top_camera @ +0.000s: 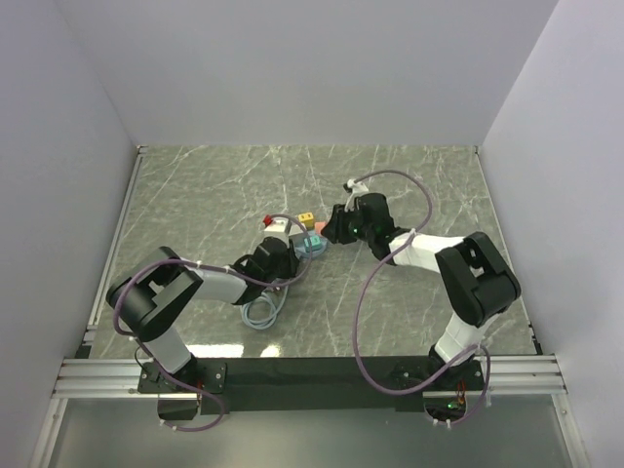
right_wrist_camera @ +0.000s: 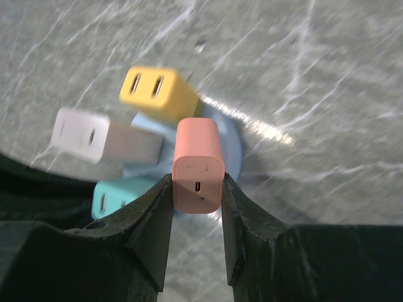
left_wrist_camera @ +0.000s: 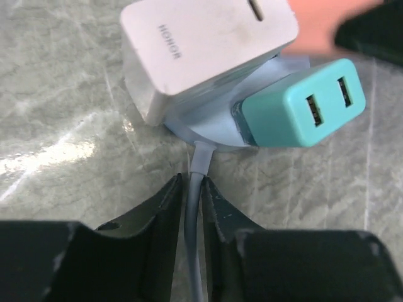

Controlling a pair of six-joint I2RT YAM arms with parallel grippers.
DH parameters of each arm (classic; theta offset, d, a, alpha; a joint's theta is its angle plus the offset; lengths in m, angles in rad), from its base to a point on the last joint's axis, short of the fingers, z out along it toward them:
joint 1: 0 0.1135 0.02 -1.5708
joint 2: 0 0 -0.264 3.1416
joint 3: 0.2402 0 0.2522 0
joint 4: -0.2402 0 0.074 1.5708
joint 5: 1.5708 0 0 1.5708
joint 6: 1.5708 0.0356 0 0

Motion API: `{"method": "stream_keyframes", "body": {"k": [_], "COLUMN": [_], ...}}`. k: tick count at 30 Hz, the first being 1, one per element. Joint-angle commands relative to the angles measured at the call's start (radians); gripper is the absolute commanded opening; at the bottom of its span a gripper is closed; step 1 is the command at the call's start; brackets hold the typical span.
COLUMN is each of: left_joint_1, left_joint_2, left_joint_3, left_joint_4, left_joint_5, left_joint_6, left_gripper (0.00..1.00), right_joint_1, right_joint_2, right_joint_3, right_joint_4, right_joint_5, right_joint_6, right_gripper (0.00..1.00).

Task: Insert the plug

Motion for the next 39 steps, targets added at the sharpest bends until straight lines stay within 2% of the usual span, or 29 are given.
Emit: {"method": "stream_keyframes", "body": {"k": [1, 7, 9, 12, 19, 22, 23, 25, 32, 38, 39], "left_joint_1": [-0.009, -0.015, -0.019, -0.041, -0.062, -0.085, -0.093, -0.125, -0.242, -0.277, -0.277], "left_joint_2": [0.048, 0.051, 0.046, 0.028, -0.006, -0.014, -0.017, -0.017, 0.031, 0.098, 0.101], "left_joint_3": [0.009, 0.035, 0.031, -0.023, -0.186, -0.253, -0.278, -0.29, -0.238, -0.151, -0.141], "left_joint_4": [-0.222, -0.256, -0.232, -0.1, 0.231, 0.404, 0.432, 0.471, 0.413, 0.239, 0.219], "left_joint_5": [-0.174, -0.267, -0.271, -0.249, -0.051, 0.099, 0.158, 0.188, 0.317, 0.213, 0.14], "left_joint_6": [0.026, 0.019, 0.038, 0.11, 0.232, 0.294, 0.306, 0.335, 0.401, 0.383, 0.36], "left_gripper": [0.26, 0.27, 0.24, 0.01, 0.01, 0.01, 0.01, 0.01, 0.01, 0.01, 0.06], "right_joint_1": [0.04, 0.086, 0.099, 0.106, 0.105, 0.105, 0.105, 0.105, 0.1, 0.1, 0.1], "right_joint_2": [-0.06, -0.103, -0.124, -0.154, -0.258, -0.319, -0.356, -0.397, -0.565, -0.629, -0.644], "right_joint_3": [-0.039, -0.093, -0.104, -0.09, -0.049, -0.038, -0.038, -0.041, -0.061, -0.079, -0.082], "right_joint_4": [-0.018, -0.061, -0.081, -0.136, -0.254, -0.312, -0.341, -0.366, -0.463, -0.51, -0.522], "right_joint_5": [-0.025, -0.005, 0.022, 0.08, 0.236, 0.278, 0.279, 0.329, 0.394, 0.392, 0.388], "right_joint_6": [0.017, 0.028, 0.028, 0.017, -0.026, -0.044, -0.048, -0.06, -0.077, -0.077, -0.075], "right_gripper": [0.0, 0.0, 0.0, 0.0, 0.0, 0.0, 0.0, 0.0, 0.0, 0.0, 0.0]}}
